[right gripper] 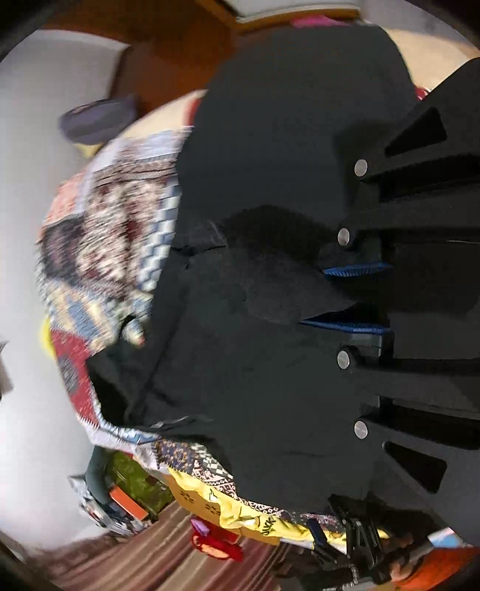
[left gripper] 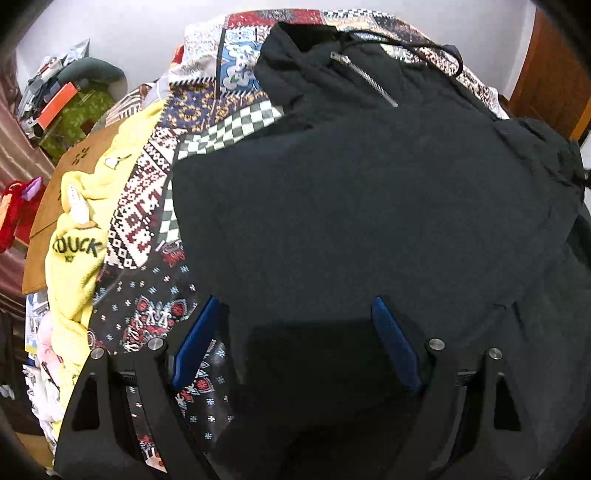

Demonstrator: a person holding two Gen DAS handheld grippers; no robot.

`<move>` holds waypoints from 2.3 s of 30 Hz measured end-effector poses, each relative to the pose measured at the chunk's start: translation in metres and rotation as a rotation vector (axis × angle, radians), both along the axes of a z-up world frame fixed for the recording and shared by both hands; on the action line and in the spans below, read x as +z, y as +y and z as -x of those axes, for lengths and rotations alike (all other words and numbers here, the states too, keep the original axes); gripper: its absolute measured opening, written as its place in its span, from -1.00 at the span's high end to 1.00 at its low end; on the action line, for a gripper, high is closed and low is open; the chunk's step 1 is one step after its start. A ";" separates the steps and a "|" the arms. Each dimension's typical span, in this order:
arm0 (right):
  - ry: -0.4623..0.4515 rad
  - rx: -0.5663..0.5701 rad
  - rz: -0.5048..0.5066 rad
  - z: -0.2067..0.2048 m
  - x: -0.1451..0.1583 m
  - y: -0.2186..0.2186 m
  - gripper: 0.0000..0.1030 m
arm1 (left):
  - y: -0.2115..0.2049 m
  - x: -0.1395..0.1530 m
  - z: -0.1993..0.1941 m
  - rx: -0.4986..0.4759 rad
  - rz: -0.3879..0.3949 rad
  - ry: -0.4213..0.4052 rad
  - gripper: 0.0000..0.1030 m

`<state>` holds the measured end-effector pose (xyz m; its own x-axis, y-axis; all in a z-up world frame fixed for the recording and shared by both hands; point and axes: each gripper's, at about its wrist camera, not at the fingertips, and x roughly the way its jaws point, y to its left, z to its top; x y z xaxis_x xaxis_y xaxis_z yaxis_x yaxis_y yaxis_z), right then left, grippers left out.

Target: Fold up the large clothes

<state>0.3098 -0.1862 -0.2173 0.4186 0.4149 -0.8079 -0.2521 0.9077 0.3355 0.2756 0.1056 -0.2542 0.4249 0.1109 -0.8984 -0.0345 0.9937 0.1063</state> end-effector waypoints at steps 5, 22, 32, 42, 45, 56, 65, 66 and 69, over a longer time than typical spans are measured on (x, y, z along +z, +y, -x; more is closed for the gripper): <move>0.086 -0.046 -0.006 0.006 -0.024 -0.018 0.30 | 0.007 -0.004 0.001 0.022 0.028 0.003 -0.74; 0.015 -0.177 -0.006 0.036 0.026 -0.095 -0.10 | -0.018 0.072 -0.005 -0.016 0.029 -0.136 -0.74; 0.020 -0.414 -0.030 0.038 0.015 -0.174 -0.21 | -0.071 0.111 -0.033 -0.110 0.094 -0.253 -0.74; 0.264 -0.615 -0.181 0.032 -0.071 -0.233 -0.21 | -0.099 0.064 -0.054 -0.139 0.138 -0.149 -0.74; 0.273 -0.653 -0.238 0.027 -0.081 -0.239 -0.22 | -0.096 0.055 -0.056 -0.127 0.143 -0.129 -0.74; 0.159 -0.738 -0.078 -0.002 -0.078 -0.235 -0.10 | -0.076 0.044 -0.053 -0.060 0.164 -0.113 -0.74; -0.046 -0.674 -0.036 0.004 -0.002 -0.221 0.82 | -0.069 0.059 -0.037 -0.074 0.119 -0.159 -0.74; -0.081 -0.648 -0.049 0.005 0.013 -0.215 0.84 | -0.068 0.061 -0.036 -0.073 0.120 -0.164 -0.74; -0.178 -0.547 -0.068 0.009 0.058 -0.187 0.85 | -0.065 0.070 -0.032 -0.072 0.126 -0.182 -0.74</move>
